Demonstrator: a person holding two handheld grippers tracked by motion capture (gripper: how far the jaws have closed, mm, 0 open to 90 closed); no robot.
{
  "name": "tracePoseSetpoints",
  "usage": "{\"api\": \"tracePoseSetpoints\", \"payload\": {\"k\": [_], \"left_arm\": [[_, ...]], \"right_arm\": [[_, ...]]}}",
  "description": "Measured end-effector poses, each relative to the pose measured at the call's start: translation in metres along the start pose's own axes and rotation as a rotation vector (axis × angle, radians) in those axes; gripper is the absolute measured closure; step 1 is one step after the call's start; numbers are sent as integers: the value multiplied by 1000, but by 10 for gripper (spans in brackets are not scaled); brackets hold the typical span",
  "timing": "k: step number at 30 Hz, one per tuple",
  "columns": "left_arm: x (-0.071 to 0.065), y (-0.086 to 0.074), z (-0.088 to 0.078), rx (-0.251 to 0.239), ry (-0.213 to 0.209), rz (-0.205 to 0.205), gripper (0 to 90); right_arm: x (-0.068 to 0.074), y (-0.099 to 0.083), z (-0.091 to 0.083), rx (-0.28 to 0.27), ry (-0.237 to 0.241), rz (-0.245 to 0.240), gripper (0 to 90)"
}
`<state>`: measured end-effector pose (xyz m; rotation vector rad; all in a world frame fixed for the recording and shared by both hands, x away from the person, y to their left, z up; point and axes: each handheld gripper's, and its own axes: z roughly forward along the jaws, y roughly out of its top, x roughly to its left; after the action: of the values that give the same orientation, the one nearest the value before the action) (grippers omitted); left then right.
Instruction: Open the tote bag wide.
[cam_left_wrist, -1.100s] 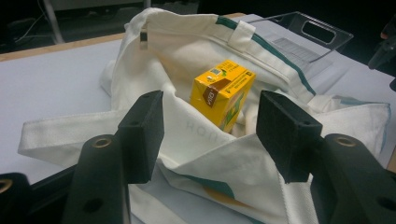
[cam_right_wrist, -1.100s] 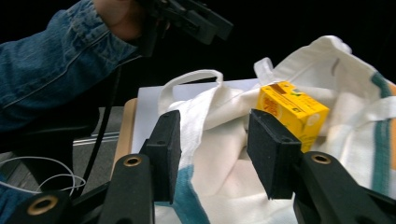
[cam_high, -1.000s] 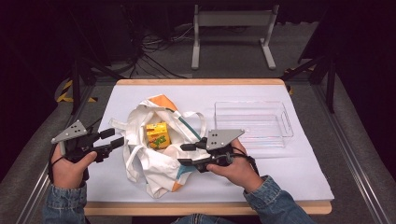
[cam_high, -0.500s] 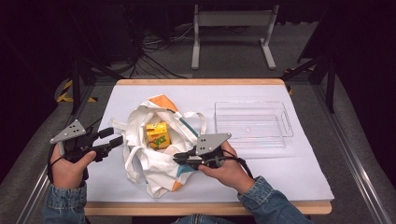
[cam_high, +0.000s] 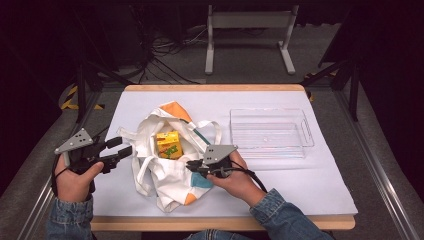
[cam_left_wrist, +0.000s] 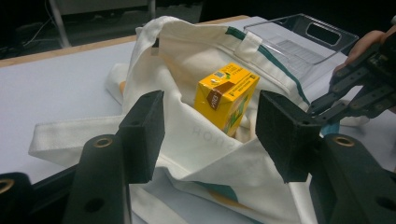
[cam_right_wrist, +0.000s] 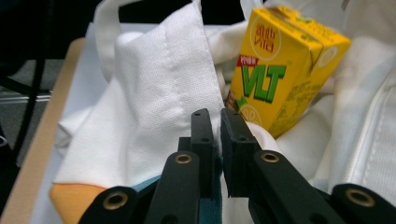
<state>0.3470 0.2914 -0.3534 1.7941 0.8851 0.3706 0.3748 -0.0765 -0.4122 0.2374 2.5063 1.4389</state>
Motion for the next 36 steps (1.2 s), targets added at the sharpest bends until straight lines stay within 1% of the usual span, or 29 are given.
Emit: {"api": "tracePoseSetpoints", "payload": {"k": [6,7,12,16,18,19,22,25,26,28,34,36], "left_arm": [[0,0,0,1,1,-1,430],[0,0,0,3,1,-4,429],[0,0,0,2,1,-2,425],[0,0,-1,3,5,0,421],[1,0,-1,2,9,4,416],[1,0,-1,2,11,0,413],[1,2,-2,2,11,3,405],[2,3,-2,-1,8,-4,402],[2,3,-2,-1,8,-4,402],[3,4,-1,-5,8,1,401],[4,6,-1,-6,2,3,397],[5,6,0,-9,1,3,396]], "right_arm": [[-2,-12,13,46,-12,9,827],[-2,-14,16,51,-10,17,826],[-3,-19,21,72,-5,33,819],[-4,-18,20,74,-10,40,796],[-4,-16,18,71,-21,40,756],[-4,-15,16,64,-24,41,741],[-7,-8,7,31,-24,57,667],[-9,-1,-1,5,-22,65,622],[-9,-1,-1,5,-22,65,622],[-12,5,-8,-11,-19,65,600],[-14,16,-16,-18,-14,54,572],[-16,21,-20,-18,-19,51,550]]}}
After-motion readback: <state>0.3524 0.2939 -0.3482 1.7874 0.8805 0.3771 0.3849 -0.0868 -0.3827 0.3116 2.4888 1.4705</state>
